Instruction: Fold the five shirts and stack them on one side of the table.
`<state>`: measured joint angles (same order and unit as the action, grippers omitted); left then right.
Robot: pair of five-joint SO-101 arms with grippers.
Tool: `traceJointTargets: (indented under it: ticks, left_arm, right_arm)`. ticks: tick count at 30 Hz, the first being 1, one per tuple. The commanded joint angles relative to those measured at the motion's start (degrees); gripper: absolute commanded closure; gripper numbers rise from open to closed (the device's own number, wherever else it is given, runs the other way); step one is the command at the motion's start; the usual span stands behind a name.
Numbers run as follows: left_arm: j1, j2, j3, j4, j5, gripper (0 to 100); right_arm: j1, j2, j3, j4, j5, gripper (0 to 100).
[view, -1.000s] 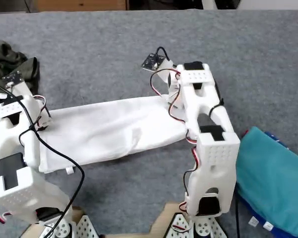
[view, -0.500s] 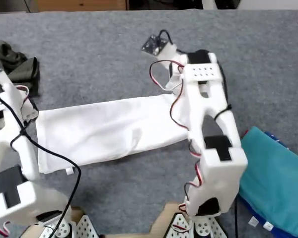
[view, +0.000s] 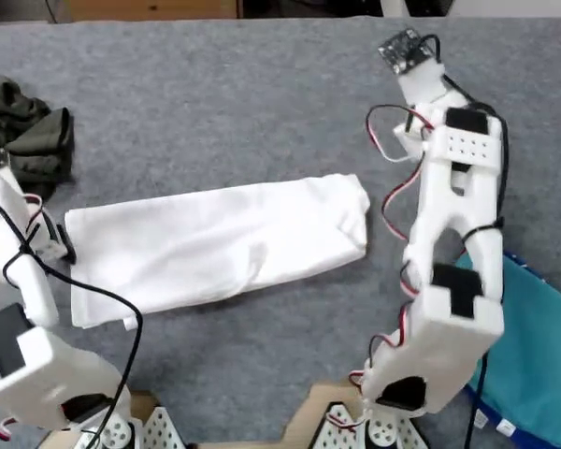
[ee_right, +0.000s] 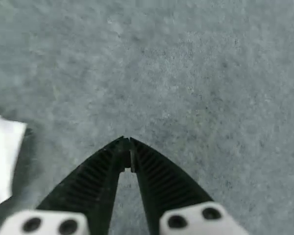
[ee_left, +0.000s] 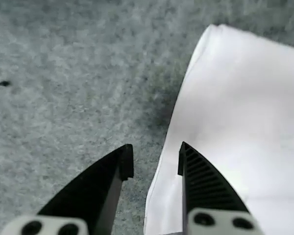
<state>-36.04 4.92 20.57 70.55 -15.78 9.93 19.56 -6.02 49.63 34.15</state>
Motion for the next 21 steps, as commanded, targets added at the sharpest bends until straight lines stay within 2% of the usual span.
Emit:
traceJointTargets:
  ticks: [1, 6, 10, 14, 18, 21]
  left_arm:
    - [-0.4, 0.9, -2.1, -0.4, -1.4, 83]
    - [-0.3, 1.0, -2.4, 0.6, -1.1, 80]
    - [-0.3, 1.0, -4.0, 4.4, -1.1, 80]
    - [0.1, 1.5, -4.2, 4.4, -1.1, 80]
    - [1.2, 1.5, -2.4, 0.2, 1.3, 80]
    - [1.5, 1.6, 0.4, -6.4, 5.0, 80]
  right_arm:
    - [0.6, 3.2, 0.0, -4.0, -0.5, 99.3]
    - [0.1, 5.5, -1.5, -4.0, -0.2, 99.3]
    - [0.2, 6.9, -2.4, -4.0, -0.1, 99.3]
    - [0.1, 8.7, -4.0, -4.0, -0.1, 99.3]
    - [0.2, 10.2, -5.6, -3.8, -0.1, 99.3]
    - [0.2, 10.9, -6.4, -3.8, -0.1, 99.3]
